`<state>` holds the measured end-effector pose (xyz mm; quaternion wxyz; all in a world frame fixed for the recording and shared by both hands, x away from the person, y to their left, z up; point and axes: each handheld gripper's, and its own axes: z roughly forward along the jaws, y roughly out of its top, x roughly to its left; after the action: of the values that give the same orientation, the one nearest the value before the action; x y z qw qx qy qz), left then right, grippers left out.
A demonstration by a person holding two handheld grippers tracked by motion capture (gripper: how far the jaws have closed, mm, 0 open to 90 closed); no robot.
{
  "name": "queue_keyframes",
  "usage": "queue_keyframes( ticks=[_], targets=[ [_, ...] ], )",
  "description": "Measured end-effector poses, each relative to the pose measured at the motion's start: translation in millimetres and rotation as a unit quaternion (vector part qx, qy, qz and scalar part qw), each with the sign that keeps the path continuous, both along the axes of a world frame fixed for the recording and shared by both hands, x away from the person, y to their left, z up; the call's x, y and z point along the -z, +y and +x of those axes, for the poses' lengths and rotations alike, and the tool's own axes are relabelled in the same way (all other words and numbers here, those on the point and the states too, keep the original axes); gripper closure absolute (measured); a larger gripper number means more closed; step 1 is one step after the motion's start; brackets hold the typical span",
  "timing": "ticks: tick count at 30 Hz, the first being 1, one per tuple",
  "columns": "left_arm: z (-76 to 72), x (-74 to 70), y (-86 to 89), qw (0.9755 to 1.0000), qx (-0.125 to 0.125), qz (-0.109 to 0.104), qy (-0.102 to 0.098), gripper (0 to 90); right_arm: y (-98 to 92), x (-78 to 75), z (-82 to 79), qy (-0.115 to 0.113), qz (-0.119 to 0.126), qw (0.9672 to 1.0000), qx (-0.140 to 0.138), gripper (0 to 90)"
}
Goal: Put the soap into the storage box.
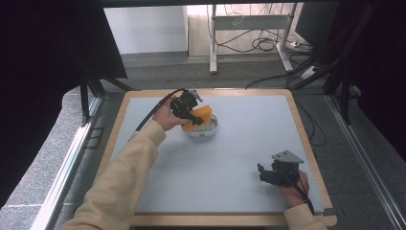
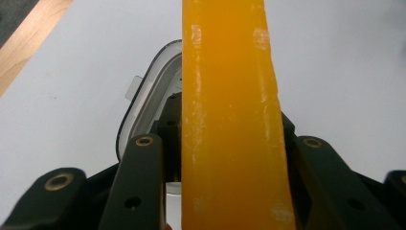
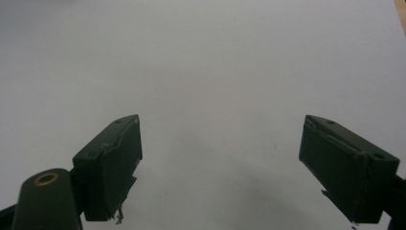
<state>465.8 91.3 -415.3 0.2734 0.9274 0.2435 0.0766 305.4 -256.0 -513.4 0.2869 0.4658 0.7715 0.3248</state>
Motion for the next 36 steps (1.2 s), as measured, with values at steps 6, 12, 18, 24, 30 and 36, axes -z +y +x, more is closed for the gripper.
queue_keyframes(
  ticks=[6,12,18,24,30,36],
  targets=[
    [2.4,5.3,-4.4,0.9999,0.015,-0.002,0.007,61.8,0.4,-0.6,-0.5,-0.002,0.003,1.0,-0.002,15.2],
    [9.7,7.3,-11.7,0.9996,0.025,0.012,0.004,61.8,-0.2,-0.8,-0.8,-0.004,0.002,1.0,-0.002,15.2],
    [14.2,5.9,-13.8,0.9995,0.03,0.009,0.003,61.8,0.5,0.8,-0.2,-0.003,-0.001,1.0,-0.005,15.2],
    [19.6,6.8,-16.6,0.9991,0.04,0.01,0.001,61.8,-0.9,0.3,0.1,-0.003,-0.001,1.0,-0.003,15.3],
    [29.0,13.1,-16.6,0.9987,0.049,0.012,0.01,61.8,-1.4,0.8,0.2,-0.004,0.0,1.0,-0.003,15.3],
    [36.8,16.0,-18.5,0.9984,0.054,0.015,0.014,61.8,-1.3,1.4,0.6,-0.001,-0.001,1.0,-0.004,15.2]
  ],
)
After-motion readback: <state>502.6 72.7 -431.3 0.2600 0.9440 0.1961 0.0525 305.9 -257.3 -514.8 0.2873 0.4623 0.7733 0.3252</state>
